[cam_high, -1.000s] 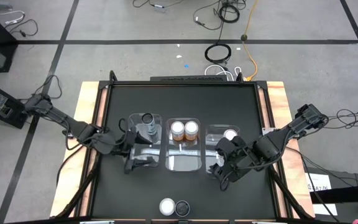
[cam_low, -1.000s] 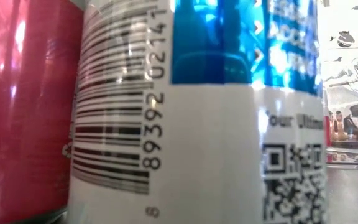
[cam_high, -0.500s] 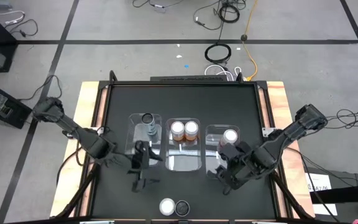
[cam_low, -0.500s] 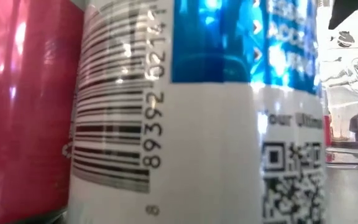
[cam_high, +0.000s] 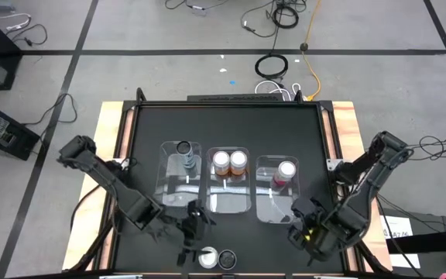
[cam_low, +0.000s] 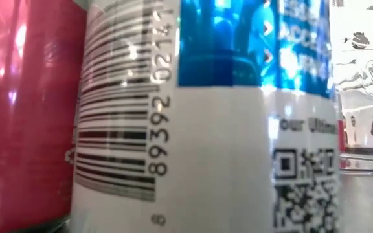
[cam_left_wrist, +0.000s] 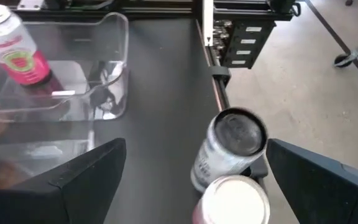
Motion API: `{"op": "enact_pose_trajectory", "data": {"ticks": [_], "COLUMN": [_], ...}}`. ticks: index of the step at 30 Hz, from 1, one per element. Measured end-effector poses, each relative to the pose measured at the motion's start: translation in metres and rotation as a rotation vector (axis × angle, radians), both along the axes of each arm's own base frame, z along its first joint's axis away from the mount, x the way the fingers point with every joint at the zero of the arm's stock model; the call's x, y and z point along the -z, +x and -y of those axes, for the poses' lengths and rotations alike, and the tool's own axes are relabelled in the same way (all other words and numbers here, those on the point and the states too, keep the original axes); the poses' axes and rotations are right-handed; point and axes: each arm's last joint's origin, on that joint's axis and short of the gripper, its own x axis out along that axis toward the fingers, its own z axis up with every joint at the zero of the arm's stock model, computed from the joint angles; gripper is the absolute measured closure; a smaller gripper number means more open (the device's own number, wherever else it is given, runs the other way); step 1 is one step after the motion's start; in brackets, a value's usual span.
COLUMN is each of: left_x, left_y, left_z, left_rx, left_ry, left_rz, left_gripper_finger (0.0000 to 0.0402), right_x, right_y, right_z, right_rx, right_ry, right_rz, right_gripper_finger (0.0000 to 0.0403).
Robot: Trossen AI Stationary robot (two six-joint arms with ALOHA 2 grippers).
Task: Sort soda cans
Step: Put the white-blue soda can into the left transparent bin
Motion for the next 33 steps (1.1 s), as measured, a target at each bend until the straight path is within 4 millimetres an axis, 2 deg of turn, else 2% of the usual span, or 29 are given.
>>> {"op": "enact_pose_trajectory", "data": {"ticks": [6, 19, 24, 33], "left_x": [0.005, 0.044, 0.056, 0.077], "left_y": [0.015, 0.042, 0.049, 0.057], "left_z": [0.024, 0.065, 0.072, 0.073], "left_rx": [0.008, -0.003, -0.004, -0.021], "left_ry": [-0.027, -0.032, -0.024, 0.018], "left_rz": [-0.015, -0.087, -0.095, -0.131], "left_gripper_finger": [0.0005, 0.0005, 0.0005, 0.0005], "right_x": [0.0, 0.0, 0.0, 0.0], "right_y": [-0.011, -0.021, -0.023, -0.024], "right_z": [-0.01, -0.017, -0.019, -0.019], "right_rx": [-0.019, -0.069, -0.099, -0.123], "right_ry": [0.013, 0.011, 0.002, -0.007], "right_rz": [0.004, 0.004, 0.002, 0.0], "right_gripper_finger": [0.0032, 0.0032, 0.0032, 0.0032]}}
